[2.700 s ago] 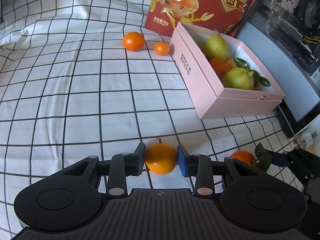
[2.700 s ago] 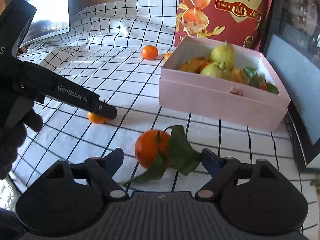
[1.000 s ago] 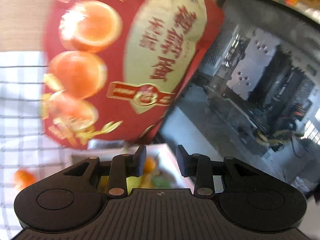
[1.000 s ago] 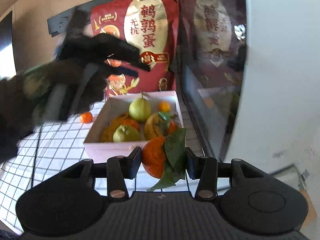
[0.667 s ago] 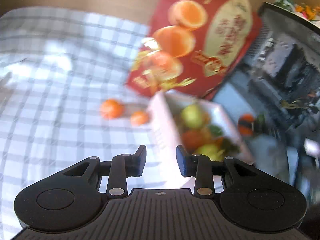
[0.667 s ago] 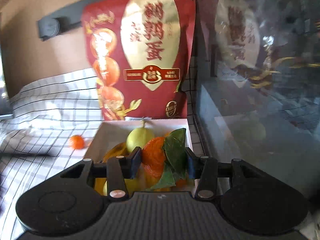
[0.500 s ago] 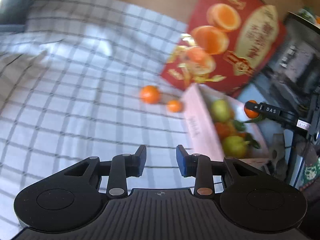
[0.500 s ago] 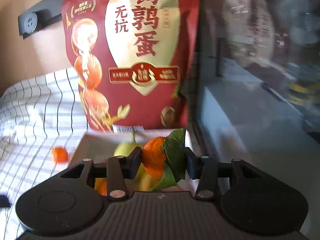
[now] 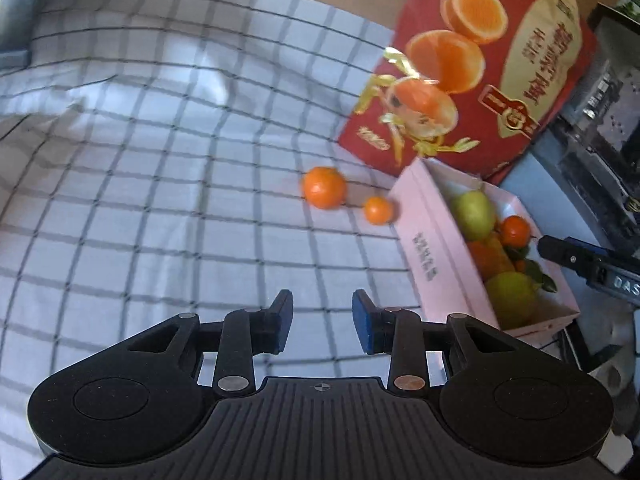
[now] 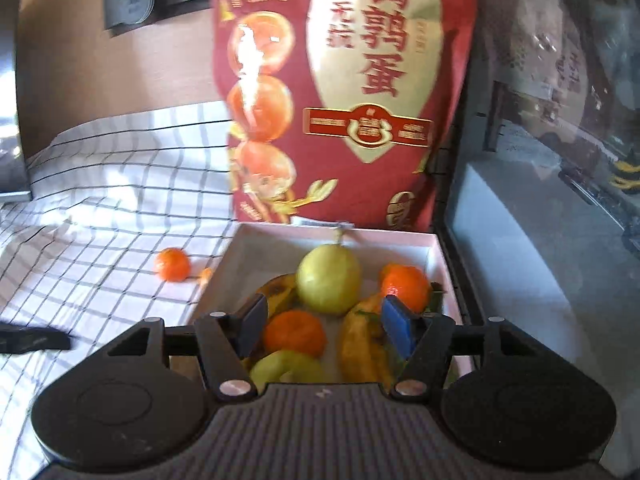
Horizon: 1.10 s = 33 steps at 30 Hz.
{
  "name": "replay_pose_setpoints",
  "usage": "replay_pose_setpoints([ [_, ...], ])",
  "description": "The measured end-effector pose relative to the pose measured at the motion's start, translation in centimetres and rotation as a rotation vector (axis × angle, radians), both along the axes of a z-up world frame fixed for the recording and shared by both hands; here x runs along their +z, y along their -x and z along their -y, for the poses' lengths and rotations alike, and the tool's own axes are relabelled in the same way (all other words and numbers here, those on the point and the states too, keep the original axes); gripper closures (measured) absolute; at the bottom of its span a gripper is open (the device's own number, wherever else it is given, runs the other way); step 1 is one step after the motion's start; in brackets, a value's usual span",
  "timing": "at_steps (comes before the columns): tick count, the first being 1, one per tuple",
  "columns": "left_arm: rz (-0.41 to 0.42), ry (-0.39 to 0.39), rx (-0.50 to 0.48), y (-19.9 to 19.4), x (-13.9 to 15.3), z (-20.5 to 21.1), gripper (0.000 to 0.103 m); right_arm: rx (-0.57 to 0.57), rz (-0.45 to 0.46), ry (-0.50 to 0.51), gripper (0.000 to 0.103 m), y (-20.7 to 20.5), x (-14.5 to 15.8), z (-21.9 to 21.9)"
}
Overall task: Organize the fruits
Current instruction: 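Carry the orange into the pink box and open the left tool while the right tool drops the mandarin in, then grasp a small orange on the table with the right tool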
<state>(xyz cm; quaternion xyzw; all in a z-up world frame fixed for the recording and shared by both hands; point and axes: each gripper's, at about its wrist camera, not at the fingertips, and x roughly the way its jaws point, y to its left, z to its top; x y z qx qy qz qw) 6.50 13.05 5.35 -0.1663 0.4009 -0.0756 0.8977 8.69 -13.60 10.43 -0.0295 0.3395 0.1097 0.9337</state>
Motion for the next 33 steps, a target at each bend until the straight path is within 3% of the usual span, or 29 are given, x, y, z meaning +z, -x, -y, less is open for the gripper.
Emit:
replay_pose_setpoints([
  [6, -0.004, -0.127, 0.008, 0.2, 0.2, -0.1, 0.066, 0.088, -0.026, -0.019, 0.039, -2.1, 1.1, -4.9],
  [9, -0.039, -0.111, 0.035, 0.7, -0.3, -2.0, 0.066, 0.184, -0.056, -0.006, 0.039, -4.3, 0.8, -9.3],
  [12, -0.058, -0.075, 0.061, 1.5, -0.7, -4.2, 0.066, 0.28, -0.094, 0.105, 0.044, -6.8, -0.4, -13.6],
  [15, -0.052, -0.06, 0.079, 2.9, -0.8, -6.3, 0.066, 0.366, -0.136, 0.282, 0.06, -9.2, -2.2, -16.3],
  [21, -0.041, -0.006, 0.159, 4.9, -0.9, -9.5, 0.066, 0.506, -0.256, 0.487, 0.062, -11.6, -4.4, -17.5],
  [24, -0.039, 0.003, 0.18, 5.4, -1.0, -10.5, 0.066, 0.527, -0.32, 0.521, 0.062, -12.3, -5.8, -18.0],
  [26, -0.04, 0.005, 0.193, 5.7, -1.0, -11.0, 0.066, 0.512, -0.314, 0.579, 0.062, -12.4, -6.8, -18.3],
  [29, -0.043, 0.002, 0.213, 6.0, -1.1, -11.6, 0.066, 0.5, -0.308, 0.59, 0.066, -12.6, -7.1, -18.4],
  [31, -0.048, 0.002, 0.225, 6.1, -1.2, -11.6, 0.066, 0.49, -0.289, 0.613, 0.075, -12.6, -7.2, -18.5],
  [33, -0.053, 0.004, 0.223, 6.2, -1.3, -11.4, 0.066, 0.487, -0.301, 0.569, 0.077, -12.7, -6.7, -18.1],
])
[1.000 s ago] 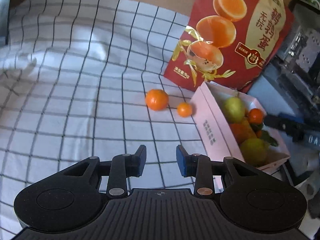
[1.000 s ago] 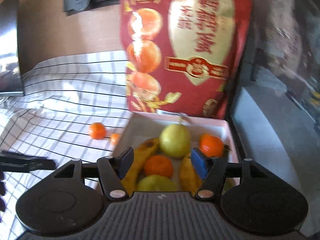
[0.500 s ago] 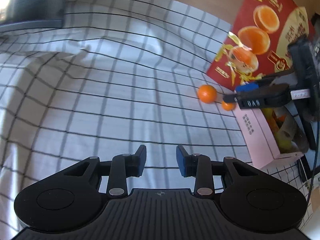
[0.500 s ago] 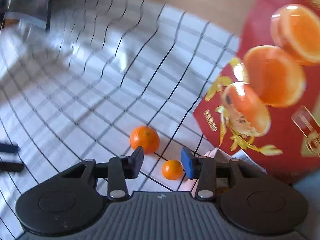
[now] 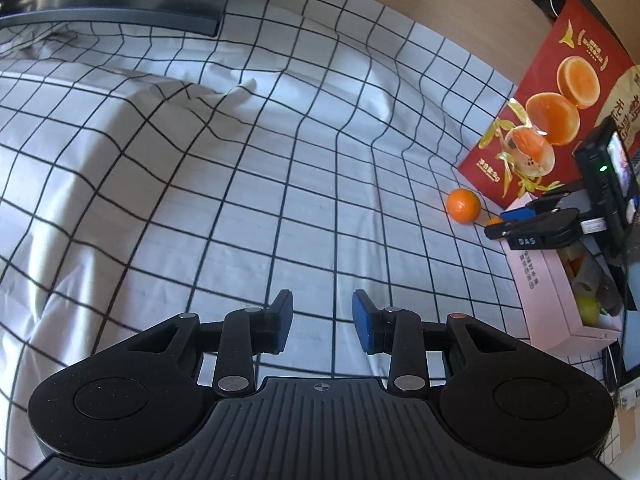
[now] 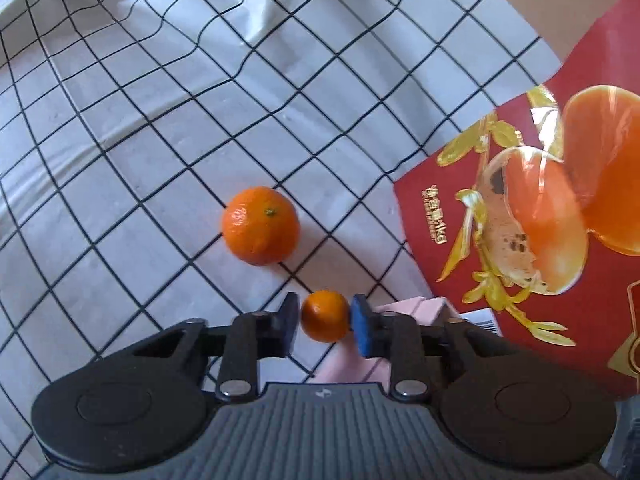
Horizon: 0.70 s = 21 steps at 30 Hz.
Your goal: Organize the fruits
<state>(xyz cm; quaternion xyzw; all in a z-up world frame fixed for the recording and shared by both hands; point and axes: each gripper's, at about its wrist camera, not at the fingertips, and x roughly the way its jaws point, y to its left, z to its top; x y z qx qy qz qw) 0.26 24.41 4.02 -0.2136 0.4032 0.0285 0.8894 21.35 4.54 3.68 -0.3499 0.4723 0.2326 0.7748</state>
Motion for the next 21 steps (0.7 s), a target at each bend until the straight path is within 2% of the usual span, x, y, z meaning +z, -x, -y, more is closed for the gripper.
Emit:
replay_pose_setpoints([
  [4, -0.012, 0.016, -0.014, -0.1, -0.1, 1.0, 0.067, -0.012, 0.012, -0.082, 0.077, 1.7, 1.8, 1.0],
  [8, -0.004, 0.015, -0.039, 0.0, 0.2, 2.3, 0.067, -0.023, -0.02, -0.212, 0.077, 3.6, 4.4, 2.3],
  [12, -0.003, 0.011, -0.051, 0.0, 0.4, 3.3, 0.066, -0.043, -0.134, -0.397, 0.077, 6.5, 6.6, 3.3],
  [15, -0.014, 0.002, -0.05, 0.1, 0.3, 3.6, 0.066, -0.002, -0.216, -0.479, 0.077, 10.2, 6.3, 3.2],
  [18, -0.024, -0.02, -0.058, 0.2, 0.4, 4.1, 0.066, 0.032, -0.212, -0.505, 0.077, 13.5, 5.0, 2.8],
  [21, -0.035, -0.035, -0.076, 0.0, 0.5, 4.7, 0.066, 0.019, -0.179, -0.52, 0.077, 15.4, 4.0, 3.3],
])
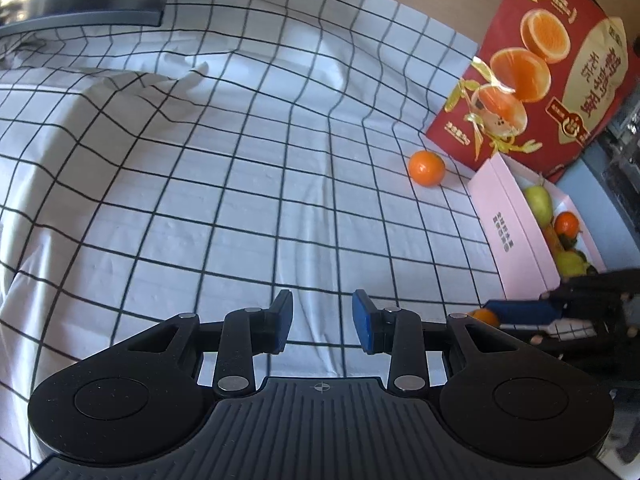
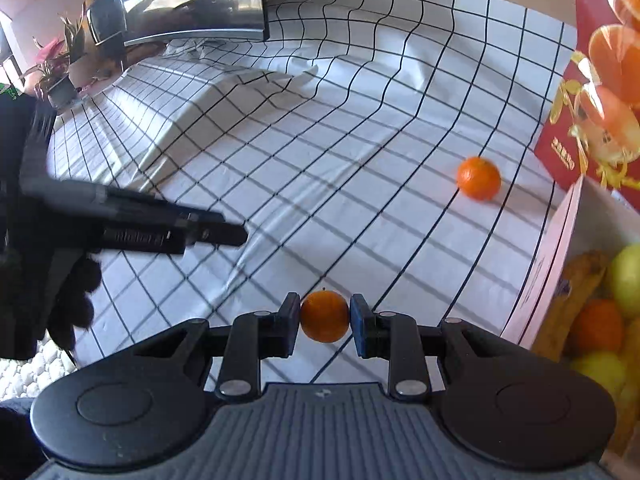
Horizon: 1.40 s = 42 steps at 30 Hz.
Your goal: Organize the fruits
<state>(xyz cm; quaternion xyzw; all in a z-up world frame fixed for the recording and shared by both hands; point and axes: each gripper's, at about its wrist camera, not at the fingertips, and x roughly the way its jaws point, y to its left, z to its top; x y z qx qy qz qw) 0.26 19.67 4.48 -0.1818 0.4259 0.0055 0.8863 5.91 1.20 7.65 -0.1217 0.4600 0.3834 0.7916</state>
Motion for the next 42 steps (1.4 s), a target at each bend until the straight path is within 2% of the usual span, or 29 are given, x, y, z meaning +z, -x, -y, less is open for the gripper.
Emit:
replay_pose_setpoints([
  [5, -0.024, -0.01, -0.058, -1.0, 0.1, 2.0, 0.066, -0.079, 0.068, -0.016, 0.076, 1.7, -1.9, 1.7],
  [13, -0.034, -0.064, -0.164, -2.7, 0.4, 5.9, 0.066, -0.232, 0.032, -0.108, 0.076, 4.0, -3.4, 5.0],
  [18, 0.032, -0.131, -0.218, -4.9, 1.5, 7.6, 0.066, -0.273, 0.059, -0.129, 0.076, 5.3, -3.7, 5.9],
  [20, 0.079, -0.185, -0.246, -7.1, 2.3, 8.1, 0.066, -0.276, 0.075, -0.131, 0.076, 5.5, -3.7, 5.9],
  [24, 0.164, -0.356, -0.28, -12.4, 3.3, 10.1, 0.066, -0.262, 0.087, -0.119, 0.076, 5.6, -3.6, 5.7],
  [26, 0.189, -0.402, -0.307, -14.7, 3.3, 11.4, 0.066, -0.275, 0.069, -0.132, 0.073, 5.5, -3.2, 6.0],
  [27, 0.188, -0.397, -0.332, -15.8, 3.0, 11.9, 0.065, -0.281, 0.055, -0.147, 0.064, 5.6, -3.0, 6.3],
  [29, 0.159, -0.371, -0.355, -17.8, 2.3, 12.3, 0.062, -0.304, 0.047, -0.172, 0.055, 5.8, -2.6, 7.0],
  [33, 0.107, -0.389, -0.352, -19.7, 0.8, 12.9, 0.062, -0.361, 0.041, -0.185, 0.053, 6.3, -2.4, 8.5],
  [37, 0.129, -0.368, -0.386, -19.8, 0.3, 13.6, 0.061, -0.414, 0.006, -0.19, 0.053, 6.4, -2.7, 10.1],
  [42, 0.093, -0.332, -0.415, -20.4, -0.3, 14.4, 0.05, -0.44, -0.001, -0.201, 0.053, 6.5, -2.6, 11.0],
])
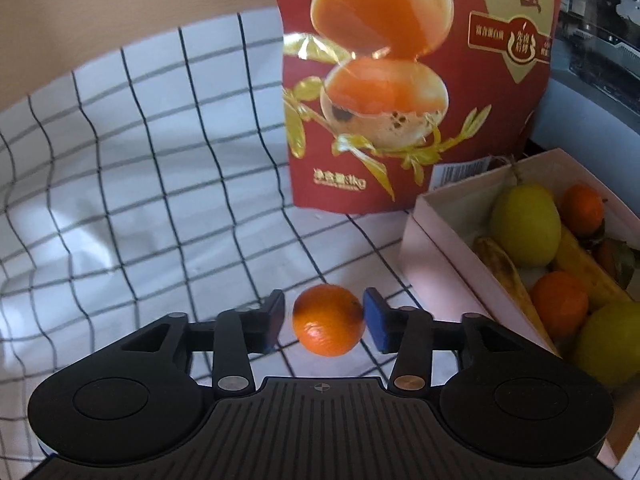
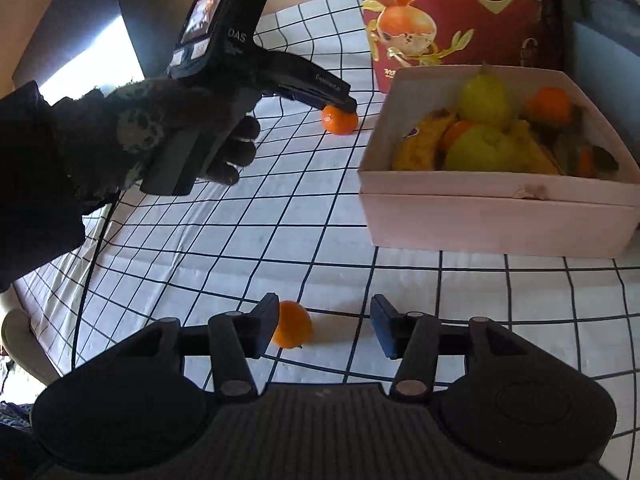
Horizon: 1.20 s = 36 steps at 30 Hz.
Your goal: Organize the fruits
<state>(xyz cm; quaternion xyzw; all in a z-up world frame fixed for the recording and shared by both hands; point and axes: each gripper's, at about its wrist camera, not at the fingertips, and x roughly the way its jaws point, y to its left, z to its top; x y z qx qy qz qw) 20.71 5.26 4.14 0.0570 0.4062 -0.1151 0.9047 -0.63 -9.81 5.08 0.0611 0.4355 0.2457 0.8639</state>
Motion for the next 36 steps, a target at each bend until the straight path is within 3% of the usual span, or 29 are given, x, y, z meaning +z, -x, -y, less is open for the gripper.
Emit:
replay_pose_setpoints([
  [4, -0.06, -0.005, -0.006, -0.4, -0.9, 0.6, 0.054, 0.025, 0.022, 0.028, 0.051, 0.6, 0.3, -0.3],
  [9, -0.043, -0.003, 0.005, 0.7, -0.9, 0.5, 0.058, 0.035, 0.026, 0.05, 0.05, 1.6, 0.3, 0.1],
  [12, -0.026, 0.041, 0.038, 2.4, -0.2, 0.1, 0.058, 0.032, 0.027, 0.059, 0.05, 1.9, 0.2, 0.5],
  [19, -0.061, 0.209, 0.085, 10.7, 1.6, -1.4, 0.058, 0.07, 0.074, 0.129, 0.046, 2.5, 0.0, -0.1],
  [23, -0.084, 0.239, 0.099, 16.6, 1.7, -1.6, 0.058, 0.107, 0.128, 0.199, 0.045, 2.7, -0.4, -1.4],
  [27, -0.136, 0.291, 0.171, 21.2, 1.0, -2.7, 0.058, 0.128, 0.129, 0.188, 0.045, 2.1, -0.8, -1.8],
  [33, -0.203, 0.332, 0.252, 24.5, -0.2, -4.2, 0.058, 0.157, 0.145, 0.193, 0.045, 0.9, -1.5, -2.8],
  [36, -0.202, 0.327, 0.251, 25.4, -0.1, -4.2, 0.058, 0.165, 0.154, 0.198, 0.053, 0.4, -1.8, -3.5],
])
